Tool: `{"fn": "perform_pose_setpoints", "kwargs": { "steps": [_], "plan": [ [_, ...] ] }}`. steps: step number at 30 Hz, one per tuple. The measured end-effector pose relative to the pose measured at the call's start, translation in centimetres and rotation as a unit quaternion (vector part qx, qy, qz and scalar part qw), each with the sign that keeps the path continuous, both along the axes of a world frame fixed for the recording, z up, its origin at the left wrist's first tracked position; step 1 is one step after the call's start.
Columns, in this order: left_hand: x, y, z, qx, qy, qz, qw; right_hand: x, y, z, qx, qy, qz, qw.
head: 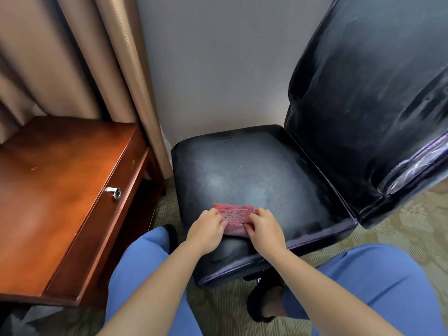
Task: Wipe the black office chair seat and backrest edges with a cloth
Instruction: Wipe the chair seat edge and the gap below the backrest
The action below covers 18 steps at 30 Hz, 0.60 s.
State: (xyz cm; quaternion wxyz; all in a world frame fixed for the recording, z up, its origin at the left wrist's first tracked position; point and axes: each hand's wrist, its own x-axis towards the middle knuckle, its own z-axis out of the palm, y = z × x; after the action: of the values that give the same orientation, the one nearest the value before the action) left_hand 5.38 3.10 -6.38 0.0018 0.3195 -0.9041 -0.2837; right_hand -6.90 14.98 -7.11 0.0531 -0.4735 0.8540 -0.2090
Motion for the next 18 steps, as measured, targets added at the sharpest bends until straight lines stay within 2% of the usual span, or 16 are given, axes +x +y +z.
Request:
{"fn": "perform_pose_setpoints", "kwargs": {
  "steps": [5,9,12,16,18],
  "plan": [
    [-0.3,0.3,0.1,-0.070,0.070,0.048,0.994,0.1,0.6,-0.7,-0.055,0.045,0.102,0.992],
    [0.3,-0.3,-0.4,-0.196,0.111,-0.051,0.973,-0.9,1.3,-0.4,-0.022,0.080,0.151,0.985],
    [1.0,-0.7,-1.0,-0.253,0.080,-0.111,0.958,-0.7,0.6,-0.5,-0.029,0.065,0.102,0.992],
    [1.3,-1.5,-0.7,-0.232,0.060,-0.115,0.964,-0.2,-1.3,0.6,0.027,0.026,0.019,0.999],
    [1.3,-1.9,-0.5,-0.231,0.066,-0.119,0.963,-0.5,-2.0,0.9,0.021,-0.010,-0.030,0.999]
  ]
}}
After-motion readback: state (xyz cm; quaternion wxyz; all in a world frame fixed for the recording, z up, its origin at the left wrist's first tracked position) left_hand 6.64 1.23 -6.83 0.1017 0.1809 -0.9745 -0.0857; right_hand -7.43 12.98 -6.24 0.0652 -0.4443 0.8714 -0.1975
